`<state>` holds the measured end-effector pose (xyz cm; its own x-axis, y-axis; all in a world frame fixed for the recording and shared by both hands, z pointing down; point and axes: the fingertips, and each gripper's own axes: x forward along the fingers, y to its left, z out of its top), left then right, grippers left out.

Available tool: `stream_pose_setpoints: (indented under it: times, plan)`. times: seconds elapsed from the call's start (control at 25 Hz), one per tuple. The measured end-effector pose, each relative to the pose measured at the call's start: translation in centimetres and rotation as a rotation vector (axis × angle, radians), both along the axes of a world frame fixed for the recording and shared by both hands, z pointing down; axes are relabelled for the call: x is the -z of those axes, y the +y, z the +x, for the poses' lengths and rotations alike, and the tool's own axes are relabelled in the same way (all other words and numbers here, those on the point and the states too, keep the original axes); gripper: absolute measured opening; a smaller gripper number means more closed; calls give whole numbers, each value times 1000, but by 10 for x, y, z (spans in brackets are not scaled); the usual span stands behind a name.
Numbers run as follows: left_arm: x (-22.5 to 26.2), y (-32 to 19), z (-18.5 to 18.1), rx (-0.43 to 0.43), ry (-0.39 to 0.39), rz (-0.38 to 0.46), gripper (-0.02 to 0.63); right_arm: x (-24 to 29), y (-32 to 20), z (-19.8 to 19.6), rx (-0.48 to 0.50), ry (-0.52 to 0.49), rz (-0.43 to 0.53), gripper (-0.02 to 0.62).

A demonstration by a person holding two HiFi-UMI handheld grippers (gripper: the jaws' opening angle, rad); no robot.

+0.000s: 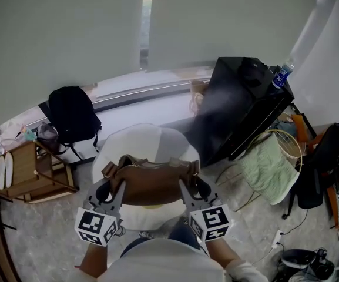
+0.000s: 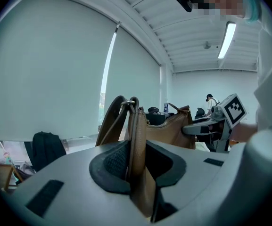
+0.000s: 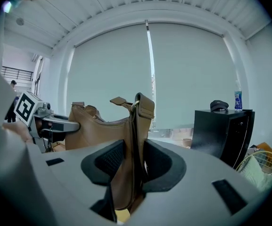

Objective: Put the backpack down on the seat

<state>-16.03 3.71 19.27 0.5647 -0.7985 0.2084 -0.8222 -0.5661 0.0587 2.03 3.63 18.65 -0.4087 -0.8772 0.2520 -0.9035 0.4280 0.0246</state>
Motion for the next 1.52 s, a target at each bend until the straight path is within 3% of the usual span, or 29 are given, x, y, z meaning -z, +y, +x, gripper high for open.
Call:
stream_pose_setpoints:
  times: [0.64, 1.12, 1.52]
  plan:
    - [-22, -76, 48, 131, 1, -49, 98, -22, -96, 47, 125, -3, -45, 155]
    - [-60, -126, 74, 139, -12, -93, 98, -66, -149, 73, 124, -17, -103, 155]
    - [-112, -160, 74, 160, -16, -151, 98, -118, -185, 76, 104, -28, -150, 155]
